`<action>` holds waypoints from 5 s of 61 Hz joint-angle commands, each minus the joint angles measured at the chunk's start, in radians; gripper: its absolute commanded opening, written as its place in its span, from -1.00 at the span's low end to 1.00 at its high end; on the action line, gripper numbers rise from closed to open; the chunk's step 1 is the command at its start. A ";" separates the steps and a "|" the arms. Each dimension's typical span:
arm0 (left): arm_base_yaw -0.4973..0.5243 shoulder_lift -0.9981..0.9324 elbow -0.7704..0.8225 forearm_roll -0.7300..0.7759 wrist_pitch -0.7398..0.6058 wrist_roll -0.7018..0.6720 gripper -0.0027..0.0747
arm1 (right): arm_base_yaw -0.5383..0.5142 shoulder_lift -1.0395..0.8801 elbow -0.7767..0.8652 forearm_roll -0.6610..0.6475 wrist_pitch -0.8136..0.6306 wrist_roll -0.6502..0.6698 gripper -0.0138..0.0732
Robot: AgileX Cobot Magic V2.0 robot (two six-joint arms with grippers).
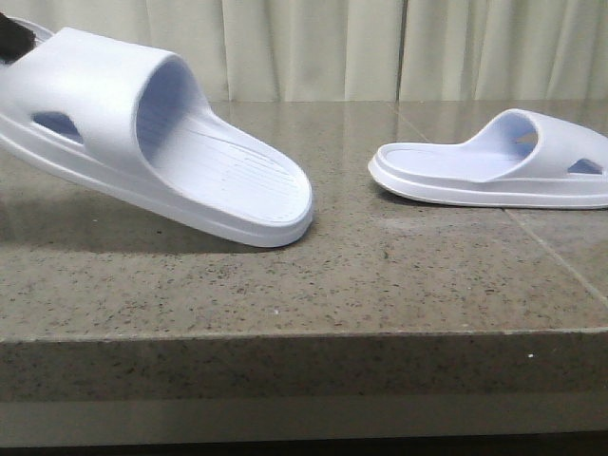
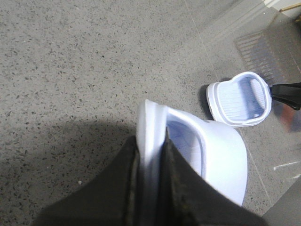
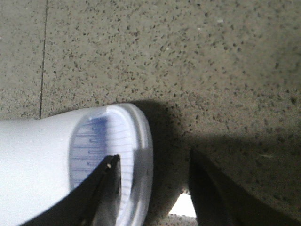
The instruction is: Insert blue slippers together front up
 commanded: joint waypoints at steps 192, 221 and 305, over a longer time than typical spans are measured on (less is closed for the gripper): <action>-0.416 0.183 0.034 -0.382 -0.406 0.103 -0.98 | 0.710 -0.342 0.274 0.297 -0.465 0.062 -0.38; -0.416 0.183 0.034 -0.436 -0.453 0.103 -0.98 | 0.131 -0.513 0.274 0.148 -0.148 0.062 -0.10; -0.299 -0.064 -0.142 0.767 -0.310 -0.585 0.24 | 0.328 -0.591 0.157 -0.232 0.011 0.197 -0.11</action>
